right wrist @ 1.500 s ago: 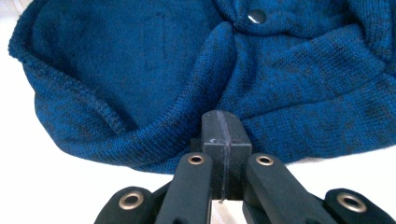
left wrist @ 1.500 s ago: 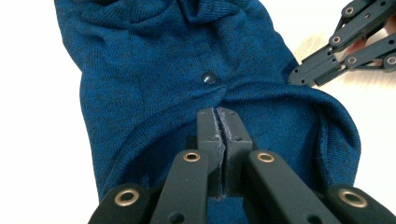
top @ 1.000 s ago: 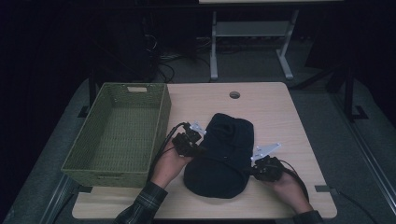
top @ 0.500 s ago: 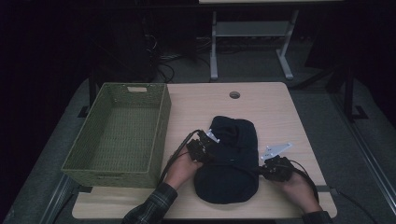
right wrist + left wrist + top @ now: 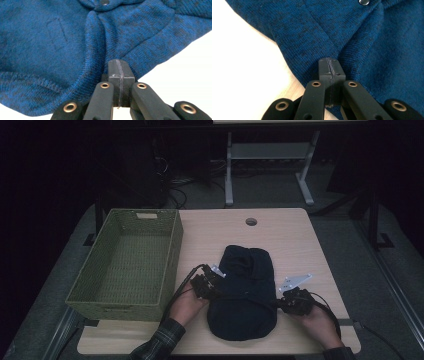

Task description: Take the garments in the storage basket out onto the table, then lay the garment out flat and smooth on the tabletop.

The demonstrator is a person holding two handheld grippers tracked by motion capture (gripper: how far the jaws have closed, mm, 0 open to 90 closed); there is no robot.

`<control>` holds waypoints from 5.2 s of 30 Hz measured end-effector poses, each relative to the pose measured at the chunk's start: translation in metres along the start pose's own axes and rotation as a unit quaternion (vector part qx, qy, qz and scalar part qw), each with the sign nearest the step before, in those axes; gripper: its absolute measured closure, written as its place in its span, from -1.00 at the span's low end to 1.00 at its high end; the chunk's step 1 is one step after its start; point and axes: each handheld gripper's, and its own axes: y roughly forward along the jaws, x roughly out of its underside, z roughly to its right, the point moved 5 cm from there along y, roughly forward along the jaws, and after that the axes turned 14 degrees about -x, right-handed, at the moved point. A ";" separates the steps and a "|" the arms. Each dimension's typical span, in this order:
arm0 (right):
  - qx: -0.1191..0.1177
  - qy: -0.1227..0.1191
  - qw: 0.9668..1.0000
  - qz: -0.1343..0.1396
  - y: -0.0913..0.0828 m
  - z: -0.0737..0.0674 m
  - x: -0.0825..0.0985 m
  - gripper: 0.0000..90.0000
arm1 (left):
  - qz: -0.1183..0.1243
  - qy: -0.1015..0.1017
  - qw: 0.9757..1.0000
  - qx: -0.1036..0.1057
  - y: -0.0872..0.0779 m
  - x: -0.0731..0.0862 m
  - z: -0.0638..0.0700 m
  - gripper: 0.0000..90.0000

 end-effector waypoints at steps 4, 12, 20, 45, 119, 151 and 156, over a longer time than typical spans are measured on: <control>0.000 -0.010 1.000 -0.006 0.002 -0.010 0.000 0.99 | 0.000 -0.004 1.000 0.007 0.001 0.000 -0.001 1.00; -0.003 -0.004 0.999 0.038 -0.012 -0.007 -0.005 0.99 | -0.010 0.006 1.000 0.001 0.001 -0.004 0.001 1.00; 0.016 0.014 0.997 0.076 -0.032 0.015 -0.026 0.99 | -0.009 -0.004 1.000 0.016 0.002 -0.003 -0.003 1.00; 0.046 0.061 0.995 0.063 0.002 0.136 -0.098 0.99 | 0.007 -0.023 0.999 0.024 0.003 -0.001 -0.004 1.00; 0.085 0.094 0.987 0.101 -0.021 0.162 -0.095 0.18 | 0.089 -0.053 0.994 -0.022 0.049 -0.139 -0.108 0.10; 0.046 0.133 0.987 0.074 0.009 0.174 -0.083 0.42 | 0.051 -0.039 0.998 0.013 0.088 -0.126 -0.110 0.57; 0.034 0.136 0.988 0.067 0.011 0.171 -0.085 0.72 | 0.040 -0.035 0.999 0.013 0.086 -0.126 -0.108 0.70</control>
